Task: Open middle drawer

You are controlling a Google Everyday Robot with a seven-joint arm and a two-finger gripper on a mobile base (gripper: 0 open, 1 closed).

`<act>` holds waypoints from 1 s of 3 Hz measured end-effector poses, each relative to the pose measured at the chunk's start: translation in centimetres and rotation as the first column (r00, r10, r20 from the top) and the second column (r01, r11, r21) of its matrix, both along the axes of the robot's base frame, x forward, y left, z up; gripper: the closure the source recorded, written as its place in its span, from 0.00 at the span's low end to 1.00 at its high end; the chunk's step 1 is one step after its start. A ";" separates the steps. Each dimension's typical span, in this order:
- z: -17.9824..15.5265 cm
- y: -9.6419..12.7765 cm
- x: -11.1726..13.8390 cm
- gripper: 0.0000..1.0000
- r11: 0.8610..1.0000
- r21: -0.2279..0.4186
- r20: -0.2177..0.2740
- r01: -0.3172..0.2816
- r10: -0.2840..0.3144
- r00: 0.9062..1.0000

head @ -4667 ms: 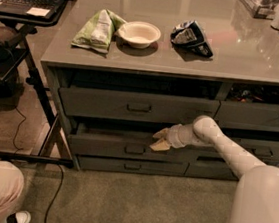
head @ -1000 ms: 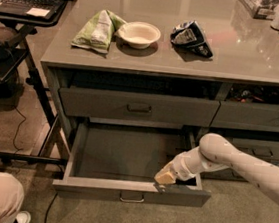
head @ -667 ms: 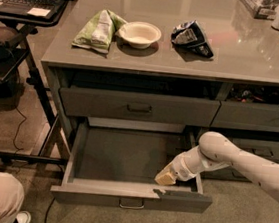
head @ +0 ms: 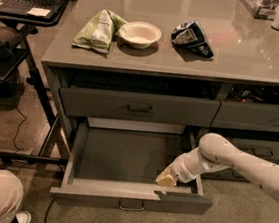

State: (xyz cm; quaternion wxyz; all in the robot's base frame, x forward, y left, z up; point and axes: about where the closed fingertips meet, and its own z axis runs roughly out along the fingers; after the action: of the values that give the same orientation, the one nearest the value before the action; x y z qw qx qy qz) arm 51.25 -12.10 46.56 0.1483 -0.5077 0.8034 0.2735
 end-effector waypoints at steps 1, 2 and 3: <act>-1.9 -0.5 0.8 1.00 1.000 -0.013 0.075 -0.023 0.024 0.997; -3.1 -0.8 2.1 1.00 0.998 -0.025 0.133 -0.050 0.053 0.990; -4.5 -1.0 3.0 1.00 0.996 -0.032 0.156 -0.083 0.087 0.984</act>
Offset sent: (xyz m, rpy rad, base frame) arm 0.0395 -0.0149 -0.0416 -0.0347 -0.2133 0.0764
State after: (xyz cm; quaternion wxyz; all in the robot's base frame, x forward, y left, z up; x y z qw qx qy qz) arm 54.28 -13.11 42.09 0.1927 -0.5635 0.7702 0.2285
